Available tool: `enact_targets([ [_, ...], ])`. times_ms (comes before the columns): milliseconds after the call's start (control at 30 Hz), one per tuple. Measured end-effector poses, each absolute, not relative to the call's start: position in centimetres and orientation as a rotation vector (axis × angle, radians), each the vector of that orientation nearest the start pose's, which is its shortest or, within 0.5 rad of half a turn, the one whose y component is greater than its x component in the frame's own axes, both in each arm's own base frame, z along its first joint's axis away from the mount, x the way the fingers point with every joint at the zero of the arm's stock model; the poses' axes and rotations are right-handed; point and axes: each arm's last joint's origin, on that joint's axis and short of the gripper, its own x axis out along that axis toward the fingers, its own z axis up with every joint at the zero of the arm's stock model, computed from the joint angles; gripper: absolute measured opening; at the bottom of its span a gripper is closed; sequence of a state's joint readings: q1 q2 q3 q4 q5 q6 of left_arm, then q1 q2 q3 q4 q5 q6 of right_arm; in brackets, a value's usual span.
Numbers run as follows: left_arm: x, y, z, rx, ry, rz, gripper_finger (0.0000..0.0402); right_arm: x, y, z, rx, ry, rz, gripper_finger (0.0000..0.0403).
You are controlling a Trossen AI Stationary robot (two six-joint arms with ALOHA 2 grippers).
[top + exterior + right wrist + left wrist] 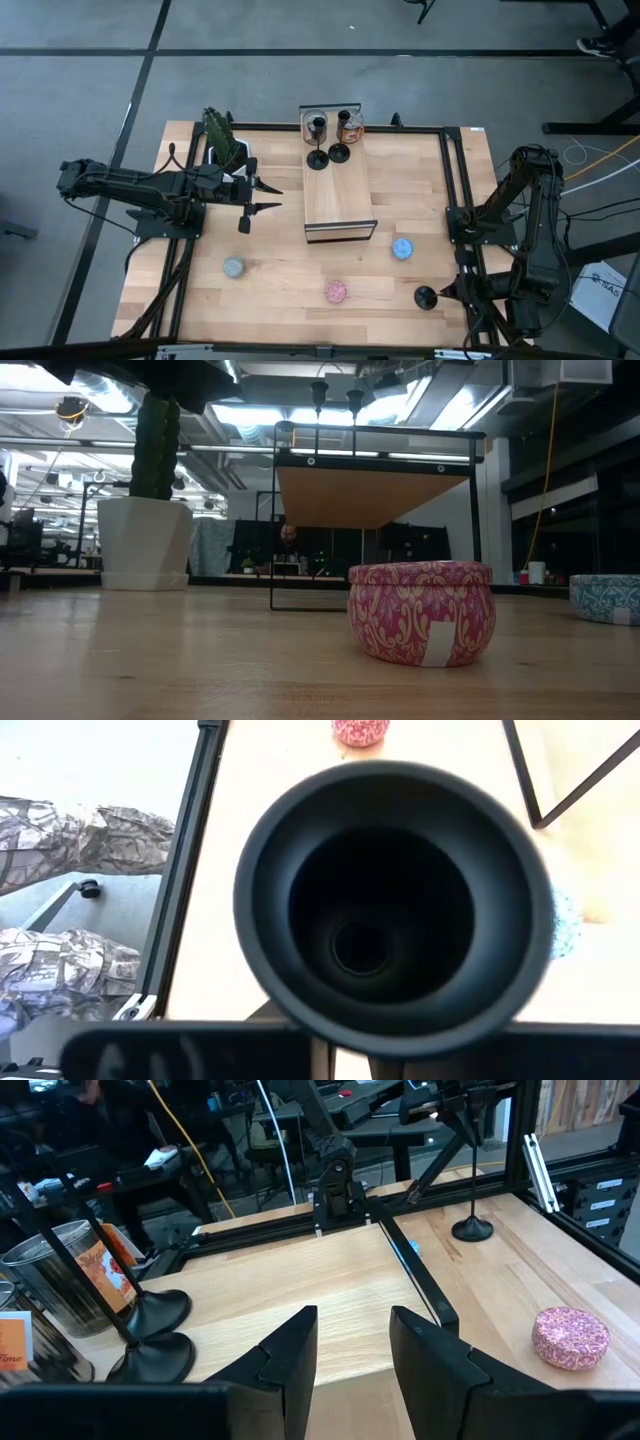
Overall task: Pick & Place candle stick holders
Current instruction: Put the candle holder on the shelf
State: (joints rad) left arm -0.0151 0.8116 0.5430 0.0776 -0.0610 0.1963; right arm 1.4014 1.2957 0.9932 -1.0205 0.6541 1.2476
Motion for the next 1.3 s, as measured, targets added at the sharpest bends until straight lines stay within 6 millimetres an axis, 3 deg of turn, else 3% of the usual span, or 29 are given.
enact_targets([
  [333,18.5,-0.1,27.0,0.203,0.195,0.027,0.0122,5.8,21.1,26.0,0.057,0.893,0.100,0.0022],
  [500,18.5,-0.1,27.0,0.203,0.195,0.027,0.0125,6.3,20.0,27.1,0.117,0.880,0.105,0.0022],
  [967,18.5,-0.1,27.0,0.203,0.195,0.027,0.0122,8.3,16.5,29.8,0.064,0.807,0.129,0.0021],
  [1300,18.5,-0.1,26.9,0.203,0.195,0.026,0.0123,10.8,15.2,33.1,-0.004,0.734,0.122,0.0020],
])
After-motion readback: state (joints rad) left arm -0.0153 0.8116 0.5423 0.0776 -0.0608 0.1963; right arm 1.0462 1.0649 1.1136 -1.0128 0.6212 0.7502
